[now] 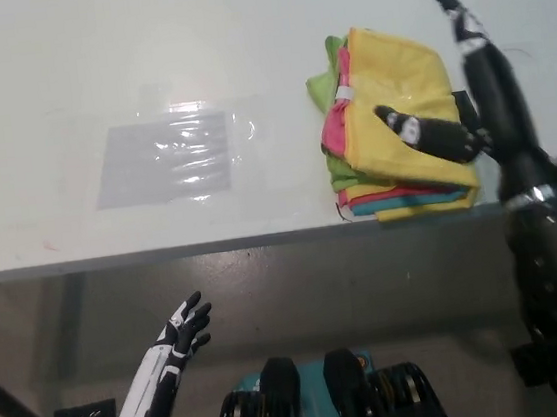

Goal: A stack of folded microfibre clothes with a single fold is kept infront of the robot. the robot uses its right hand to grab one end of the clothes and pulla it away from the other end to unfold

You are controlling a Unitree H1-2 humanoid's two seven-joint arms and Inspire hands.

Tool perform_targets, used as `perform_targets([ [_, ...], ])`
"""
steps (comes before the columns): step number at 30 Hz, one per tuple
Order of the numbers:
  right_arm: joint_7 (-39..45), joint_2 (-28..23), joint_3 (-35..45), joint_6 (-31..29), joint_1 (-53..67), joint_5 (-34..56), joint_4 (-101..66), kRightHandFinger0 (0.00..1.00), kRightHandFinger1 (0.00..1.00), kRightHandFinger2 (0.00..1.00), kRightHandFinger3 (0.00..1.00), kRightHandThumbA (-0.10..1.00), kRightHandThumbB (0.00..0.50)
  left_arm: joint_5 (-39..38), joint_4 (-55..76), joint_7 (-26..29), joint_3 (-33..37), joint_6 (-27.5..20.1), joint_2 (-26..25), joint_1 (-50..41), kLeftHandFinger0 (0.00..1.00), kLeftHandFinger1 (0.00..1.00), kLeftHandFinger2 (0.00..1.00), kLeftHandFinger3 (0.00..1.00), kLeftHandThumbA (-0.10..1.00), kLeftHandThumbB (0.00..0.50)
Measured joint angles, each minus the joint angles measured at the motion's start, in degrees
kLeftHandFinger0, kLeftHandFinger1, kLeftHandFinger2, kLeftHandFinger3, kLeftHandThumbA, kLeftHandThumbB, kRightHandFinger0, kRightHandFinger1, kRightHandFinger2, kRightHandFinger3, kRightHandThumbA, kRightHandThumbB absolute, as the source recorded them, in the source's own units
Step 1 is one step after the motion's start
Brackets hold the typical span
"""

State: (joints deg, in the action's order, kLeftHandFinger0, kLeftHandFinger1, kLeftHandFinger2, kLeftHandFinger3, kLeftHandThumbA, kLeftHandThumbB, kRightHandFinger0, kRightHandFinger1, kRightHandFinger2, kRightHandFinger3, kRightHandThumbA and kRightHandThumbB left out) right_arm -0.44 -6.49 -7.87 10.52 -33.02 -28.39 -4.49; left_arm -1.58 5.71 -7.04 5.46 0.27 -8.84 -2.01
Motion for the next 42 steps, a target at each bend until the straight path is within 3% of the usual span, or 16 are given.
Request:
perform_targets([
  [3,0.4,0.0,-1.8,1.7,-3.1,-1.3,4.7,1.0,1.0,1.0,1.0,0.91,0.23,0.2,0.0,0.0,0.0,0.0,-0.1,0.0,1.0,1.0,1.0,1.0,0.94,0.167],
  [8,0.5,0.1,-5.8,4.4,-7.8,-4.5,13.5,1.0,1.0,1.0,1.0,1.0,0.297,0.6,0.0,-0.2,0.0,0.0,-0.1,0.0,1.0,1.0,1.0,1.0,0.93,0.172],
  [13,0.6,0.2,-8.0,7.1,-10.1,-6.5,20.2,1.0,1.0,1.0,1.0,1.0,0.353,0.8,0.0,-0.3,0.0,0.0,-0.1,0.1,1.0,1.0,1.0,1.0,0.93,0.172],
  [21,0.3,1.0,-8.5,9.6,-12.2,-7.4,29.7,1.0,1.0,1.0,1.0,1.0,0.402,1.1,0.0,-0.3,0.0,0.0,-0.1,0.1,1.0,1.0,1.0,1.0,0.95,0.186],
  [33,-3.2,1.4,-8.1,8.2,-13.8,-6.6,45.3,1.0,1.0,1.0,1.0,1.0,0.436,1.3,-0.1,-0.7,0.0,0.0,-0.3,0.6,1.0,1.0,1.0,1.0,0.93,0.205],
  [37,-3.8,2.0,-5.8,7.2,-14.7,-4.9,47.4,1.0,1.0,1.0,1.0,1.0,0.404,1.6,-0.1,-0.8,0.0,0.1,-0.3,1.0,1.0,1.0,1.0,1.0,0.92,0.21],
  [38,-4.0,2.1,-5.4,6.7,-14.7,-4.5,47.9,0.8,0.94,1.0,1.0,0.92,0.373,1.7,-0.1,-0.8,0.0,0.1,-0.3,1.0,1.0,1.0,1.0,1.0,0.92,0.211],
  [39,-4.4,2.1,-5.2,6.4,-14.7,-4.3,48.3,0.38,0.49,0.61,0.81,0.8,0.322,1.7,-0.1,-0.8,0.0,0.1,-0.3,1.0,1.0,1.0,1.0,1.0,0.92,0.21],
  [40,-5.7,2.3,-4.5,5.4,-14.7,-3.8,49.0,0.03,0.05,0.2,0.37,0.65,0.23,1.9,-0.1,-0.8,0.0,0.1,-0.3,1.1,1.0,1.0,1.0,1.0,0.91,0.213],
  [41,-6.9,2.6,-3.8,4.7,-14.7,-3.6,49.6,0.01,0.01,0.14,0.29,0.59,0.212,1.9,-0.2,-0.8,0.0,0.1,-0.3,1.1,1.0,1.0,1.0,1.0,0.91,0.214],
  [42,-8.1,2.7,-3.1,3.9,-14.7,-3.5,50.0,0.0,0.0,0.05,0.17,0.51,0.163,2.1,-0.2,-0.8,0.0,0.1,-0.3,1.1,1.0,1.0,1.0,1.0,0.91,0.216],
])
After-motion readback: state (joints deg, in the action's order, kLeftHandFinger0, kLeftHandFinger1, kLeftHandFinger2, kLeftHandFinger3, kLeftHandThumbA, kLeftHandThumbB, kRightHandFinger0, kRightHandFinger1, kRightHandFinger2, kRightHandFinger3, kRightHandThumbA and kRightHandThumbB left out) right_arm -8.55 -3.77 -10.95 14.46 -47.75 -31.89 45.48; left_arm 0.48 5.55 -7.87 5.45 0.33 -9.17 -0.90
